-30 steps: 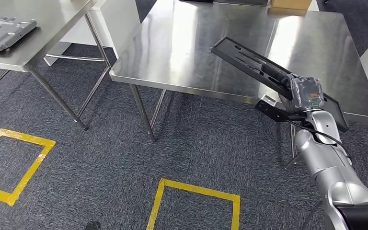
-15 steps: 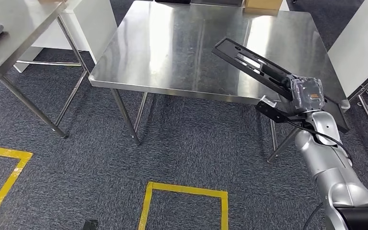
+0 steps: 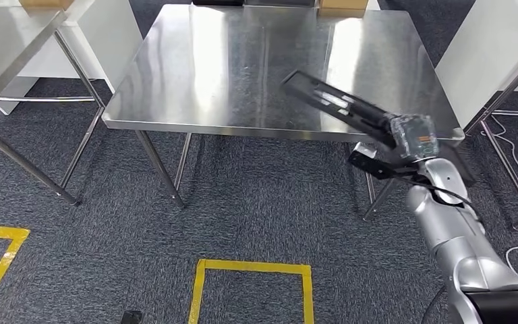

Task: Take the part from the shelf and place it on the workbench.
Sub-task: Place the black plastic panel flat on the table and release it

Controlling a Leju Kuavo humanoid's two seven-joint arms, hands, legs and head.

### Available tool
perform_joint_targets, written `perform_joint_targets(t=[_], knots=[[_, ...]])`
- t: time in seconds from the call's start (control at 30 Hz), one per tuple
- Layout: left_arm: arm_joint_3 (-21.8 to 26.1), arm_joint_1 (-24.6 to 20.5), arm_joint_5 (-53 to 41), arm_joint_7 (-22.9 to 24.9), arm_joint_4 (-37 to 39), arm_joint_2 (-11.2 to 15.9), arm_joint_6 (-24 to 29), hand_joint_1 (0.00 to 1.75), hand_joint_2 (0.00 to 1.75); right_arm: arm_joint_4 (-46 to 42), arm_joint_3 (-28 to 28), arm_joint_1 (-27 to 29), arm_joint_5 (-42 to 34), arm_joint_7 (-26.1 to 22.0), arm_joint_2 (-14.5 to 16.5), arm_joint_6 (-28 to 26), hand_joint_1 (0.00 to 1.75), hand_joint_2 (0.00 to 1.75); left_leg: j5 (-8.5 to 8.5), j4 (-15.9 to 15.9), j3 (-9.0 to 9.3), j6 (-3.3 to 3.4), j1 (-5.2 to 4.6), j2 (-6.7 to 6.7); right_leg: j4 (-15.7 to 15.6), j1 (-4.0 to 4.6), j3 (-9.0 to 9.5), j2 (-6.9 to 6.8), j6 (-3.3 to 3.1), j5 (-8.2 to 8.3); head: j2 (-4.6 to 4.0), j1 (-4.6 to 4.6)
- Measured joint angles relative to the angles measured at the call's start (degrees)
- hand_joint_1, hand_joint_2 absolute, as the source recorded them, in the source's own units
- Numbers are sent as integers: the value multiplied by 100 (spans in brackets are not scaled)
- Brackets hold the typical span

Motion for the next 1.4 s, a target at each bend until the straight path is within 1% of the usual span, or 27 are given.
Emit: perform_joint_targets(t=[0.03,0.1,0.13,0.23,0.3,0.43,0.53,0.7,0.87,1.03,1.2,1.33,1.4], knots=[[13,-3,-4,4,0,2,-1,0,0,71,42,3,-73,-187,147,86,166,175,3,-9,6,-5,5,14,0,8,-4,13,-14,3,0,-1],[32,-11,-13,5,0,7,-4,0,0,224,117,4,-194,-416,434,206,166,175,18,-27,16,-36,17,27,1,20,-13,27,-32,5,0,-2],[40,-14,-14,7,0,8,-5,0,0,292,149,1,-228,-465,562,233,166,175,26,-35,16,-63,22,23,1,26,-16,22,-45,6,0,-2],[58,-11,-27,26,1,11,7,0,0,436,236,-30,-242,-592,837,288,166,175,46,-53,3,-183,38,-5,4,42,-24,-12,-84,0,0,1],[78,-1,-41,44,2,13,24,0,0,499,332,-66,-186,-708,1005,326,166,175,52,-57,-3,-232,43,-15,6,48,-27,-25,-102,4,0,3],[97,6,-96,57,2,20,55,0,0,565,548,-101,-100,-871,1327,338,166,175,52,-56,-5,-245,30,-13,5,50,-34,-24,-111,10,0,2],[97,18,-155,68,2,22,62,0,0,583,711,-168,-44,-888,1450,388,166,175,53,-55,-11,-245,11,-26,5,50,-36,-36,-111,10,0,4],[97,35,-216,68,2,31,69,0,0,597,919,-394,27,-626,1465,445,166,175,59,-51,-22,-236,-32,-28,4,48,-34,-38,-107,13,0,4],[97,44,-242,68,2,40,69,0,0,599,1000,-538,79,-473,1388,540,166,175,57,-37,-26,-231,-58,-30,-1,42,-34,-42,-103,15,0,5],[104,53,-256,68,2,68,71,0,0,599,1165,-921,180,-343,1259,899,166,175,58,-36,-31,-225,-77,-31,-7,32,-36,-43,-94,21,0,4],[133,58,-278,31,2,83,50,0,0,597,1253,-1372,45,-312,1237,1178,166,175,59,-34,-32,-221,-80,-32,-16,31,-33,-43,-89,25,0,4],[138,64,-357,-42,2,91,-7,0,0,597,1354,-1450,14,-357,1231,1168,166,175,26,21,-58,-163,-70,-41,-43,-53,-20,-44,-53,44,0,2],[137,64,-405,-52,2,93,-10,0,0,596,1403,-1448,4,-371,1218,1140,166,175,32,10,-53,-136,-54,-40,-58,-39,-15,-43,-38,49,0,3]])
